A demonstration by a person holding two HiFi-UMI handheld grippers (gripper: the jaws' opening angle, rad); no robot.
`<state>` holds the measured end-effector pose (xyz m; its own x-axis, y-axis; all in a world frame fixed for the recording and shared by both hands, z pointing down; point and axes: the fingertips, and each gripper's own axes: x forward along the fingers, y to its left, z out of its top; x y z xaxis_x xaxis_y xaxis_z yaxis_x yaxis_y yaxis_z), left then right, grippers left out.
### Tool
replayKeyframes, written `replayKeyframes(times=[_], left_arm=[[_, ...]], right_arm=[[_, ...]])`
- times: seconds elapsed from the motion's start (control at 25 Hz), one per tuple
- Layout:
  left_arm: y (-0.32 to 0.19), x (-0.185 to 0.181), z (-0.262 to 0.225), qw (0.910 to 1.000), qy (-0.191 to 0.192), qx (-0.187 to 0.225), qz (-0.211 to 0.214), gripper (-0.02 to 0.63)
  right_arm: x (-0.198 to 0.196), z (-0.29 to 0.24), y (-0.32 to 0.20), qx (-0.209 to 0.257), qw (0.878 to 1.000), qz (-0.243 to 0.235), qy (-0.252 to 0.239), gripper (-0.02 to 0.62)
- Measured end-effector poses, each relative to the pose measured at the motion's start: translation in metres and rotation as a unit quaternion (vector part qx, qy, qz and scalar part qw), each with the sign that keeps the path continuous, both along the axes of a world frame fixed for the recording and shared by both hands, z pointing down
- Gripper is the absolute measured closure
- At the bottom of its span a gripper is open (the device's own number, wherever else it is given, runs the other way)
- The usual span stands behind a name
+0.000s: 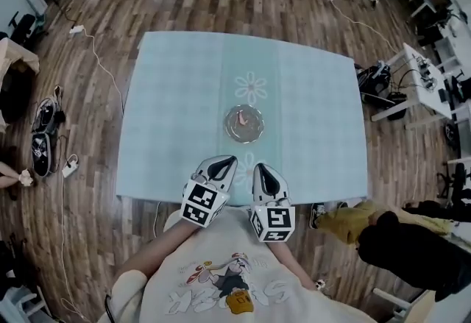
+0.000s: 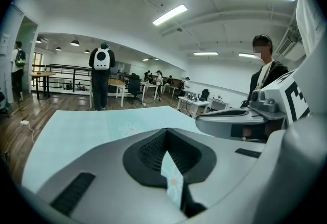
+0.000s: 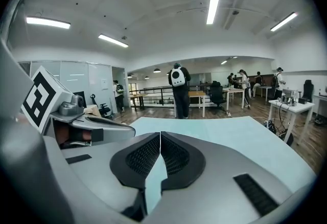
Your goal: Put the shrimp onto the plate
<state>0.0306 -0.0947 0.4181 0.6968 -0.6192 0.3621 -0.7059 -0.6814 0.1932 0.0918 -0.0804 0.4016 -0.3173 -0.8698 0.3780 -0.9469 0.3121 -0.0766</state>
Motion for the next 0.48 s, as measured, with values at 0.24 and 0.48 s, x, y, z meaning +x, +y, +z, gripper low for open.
replayKeyframes(times=[0.24, 0.48], left_arm=[[0.000, 0.005, -0.004, 1.0000, -0.001, 0.005, 0.006, 0.598], [0.010, 0.008, 0.003, 0.9999, 0.000, -0.005, 0.010, 0.598]], right_arm=[[0.000, 0.000, -0.002, -0.003, 1.000, -0.001, -0.006, 0.568], [-0.003, 0.010, 0.010, -0.019, 1.000, -0.007, -0.008, 0.568]])
